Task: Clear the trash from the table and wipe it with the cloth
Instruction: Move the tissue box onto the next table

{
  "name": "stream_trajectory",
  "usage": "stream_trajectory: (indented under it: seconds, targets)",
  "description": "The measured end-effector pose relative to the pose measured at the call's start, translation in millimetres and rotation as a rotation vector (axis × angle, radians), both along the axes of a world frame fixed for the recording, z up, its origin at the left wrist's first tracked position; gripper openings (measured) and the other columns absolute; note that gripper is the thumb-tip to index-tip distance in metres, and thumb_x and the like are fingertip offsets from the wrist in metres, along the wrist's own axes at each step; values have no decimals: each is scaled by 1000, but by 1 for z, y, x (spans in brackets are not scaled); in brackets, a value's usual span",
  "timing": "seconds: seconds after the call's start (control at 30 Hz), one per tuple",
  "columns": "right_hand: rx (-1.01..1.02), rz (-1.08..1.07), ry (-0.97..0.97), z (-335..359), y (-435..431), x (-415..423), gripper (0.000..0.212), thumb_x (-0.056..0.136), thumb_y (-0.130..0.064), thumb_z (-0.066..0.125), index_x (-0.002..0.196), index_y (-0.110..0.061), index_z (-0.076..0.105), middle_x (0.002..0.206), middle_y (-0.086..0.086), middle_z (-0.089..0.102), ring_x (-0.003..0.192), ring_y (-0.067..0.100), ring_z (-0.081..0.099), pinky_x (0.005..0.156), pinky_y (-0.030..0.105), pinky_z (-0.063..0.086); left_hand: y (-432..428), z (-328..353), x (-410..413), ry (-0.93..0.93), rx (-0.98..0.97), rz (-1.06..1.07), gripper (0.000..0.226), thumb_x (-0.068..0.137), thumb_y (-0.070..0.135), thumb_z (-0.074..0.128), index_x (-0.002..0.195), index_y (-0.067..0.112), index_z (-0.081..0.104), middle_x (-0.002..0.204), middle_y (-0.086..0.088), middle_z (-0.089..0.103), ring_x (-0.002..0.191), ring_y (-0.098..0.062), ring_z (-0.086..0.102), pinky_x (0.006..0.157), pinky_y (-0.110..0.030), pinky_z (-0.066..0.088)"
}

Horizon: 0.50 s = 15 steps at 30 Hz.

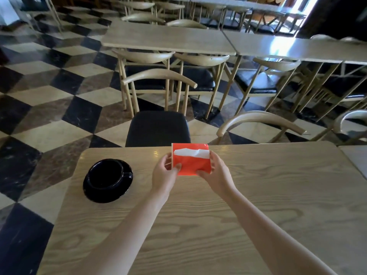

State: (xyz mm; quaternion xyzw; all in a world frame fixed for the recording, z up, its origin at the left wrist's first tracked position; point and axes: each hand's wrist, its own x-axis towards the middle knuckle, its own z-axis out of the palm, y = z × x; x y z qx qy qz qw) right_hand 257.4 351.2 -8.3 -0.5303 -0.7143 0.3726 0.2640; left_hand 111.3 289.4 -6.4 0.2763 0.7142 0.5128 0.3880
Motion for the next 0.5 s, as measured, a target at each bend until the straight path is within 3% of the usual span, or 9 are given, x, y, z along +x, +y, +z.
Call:
stream_trajectory:
  seconds: [0.17, 0.37, 0.5]
  targets:
    - [80, -74, 25, 30, 15, 43, 69, 72, -17, 76, 134, -20, 45, 116, 1, 54, 103, 18, 57, 89, 31, 47, 25, 26, 42, -8, 103, 3, 37, 83, 13, 67, 119, 18, 59, 104, 5, 65, 82, 2, 58, 60, -7, 45]
    - [219, -63, 30, 55, 66, 113, 67, 73, -13, 76, 134, -18, 46, 109, -6, 48, 98, 13, 55, 82, 19, 43, 73, 49, 103, 0, 202, -38, 34, 81, 9, 67, 113, 16, 58, 110, -2, 65, 89, -5, 61, 74, -14, 48]
    - [273, -43, -17, 67, 103, 172, 69, 74, -14, 75, 136, -16, 44, 109, -6, 48, 101, 15, 54, 88, 29, 46, 109, 59, 160, 16, 224, -53, 35, 82, 9, 67, 114, 16, 56, 110, -1, 64, 85, 1, 58, 60, -3, 46]
